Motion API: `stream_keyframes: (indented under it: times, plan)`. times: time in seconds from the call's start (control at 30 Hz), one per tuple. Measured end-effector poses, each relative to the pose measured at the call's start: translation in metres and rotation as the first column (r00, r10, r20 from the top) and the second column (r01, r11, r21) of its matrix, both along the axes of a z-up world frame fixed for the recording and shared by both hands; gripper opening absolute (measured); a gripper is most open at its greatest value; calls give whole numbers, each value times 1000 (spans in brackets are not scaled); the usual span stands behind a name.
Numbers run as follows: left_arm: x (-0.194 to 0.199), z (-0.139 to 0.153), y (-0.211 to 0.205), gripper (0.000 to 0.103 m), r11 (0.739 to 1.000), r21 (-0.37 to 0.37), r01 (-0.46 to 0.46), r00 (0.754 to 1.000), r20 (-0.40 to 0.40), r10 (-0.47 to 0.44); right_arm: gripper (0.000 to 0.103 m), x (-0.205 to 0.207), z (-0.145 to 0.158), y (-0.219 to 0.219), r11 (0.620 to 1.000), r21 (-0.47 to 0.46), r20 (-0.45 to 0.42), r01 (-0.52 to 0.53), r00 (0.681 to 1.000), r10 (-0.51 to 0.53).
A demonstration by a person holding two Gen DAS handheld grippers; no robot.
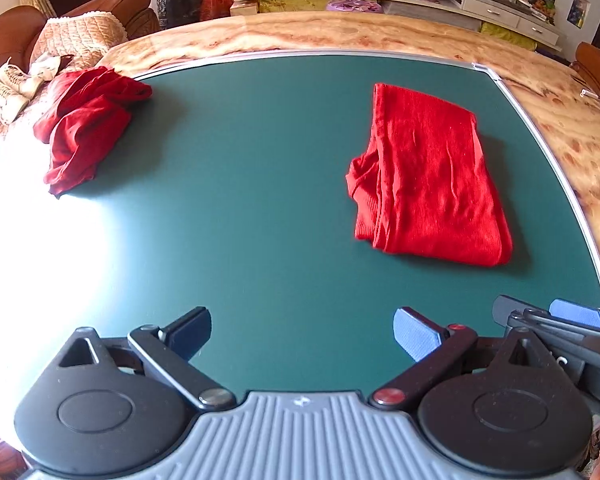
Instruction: Fold clothes
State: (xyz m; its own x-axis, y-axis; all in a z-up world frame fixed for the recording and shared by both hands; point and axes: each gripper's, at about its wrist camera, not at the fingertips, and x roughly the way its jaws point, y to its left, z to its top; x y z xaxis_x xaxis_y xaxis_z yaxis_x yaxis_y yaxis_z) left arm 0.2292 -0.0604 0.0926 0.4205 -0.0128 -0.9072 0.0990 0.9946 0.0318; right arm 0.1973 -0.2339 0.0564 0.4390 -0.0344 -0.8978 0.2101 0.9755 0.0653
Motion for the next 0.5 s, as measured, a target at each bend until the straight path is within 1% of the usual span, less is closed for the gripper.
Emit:
stream_keyframes:
  times: [0.13,0.27,0.5]
  plan:
    - [-18,2,1,101,1000,2,5,1000,11,-5,61,-16,3,3,1000,-9,15,-5,1000,5]
    - [-28,2,3,101,1000,0,7,1000,22,-7,61,-29,6,4,1000,-6,28,-7,1000,7]
    - [-49,3,6,101,1000,4,7,999,42,-7,61,-53,10,11,1000,-28,70,-9,997,11]
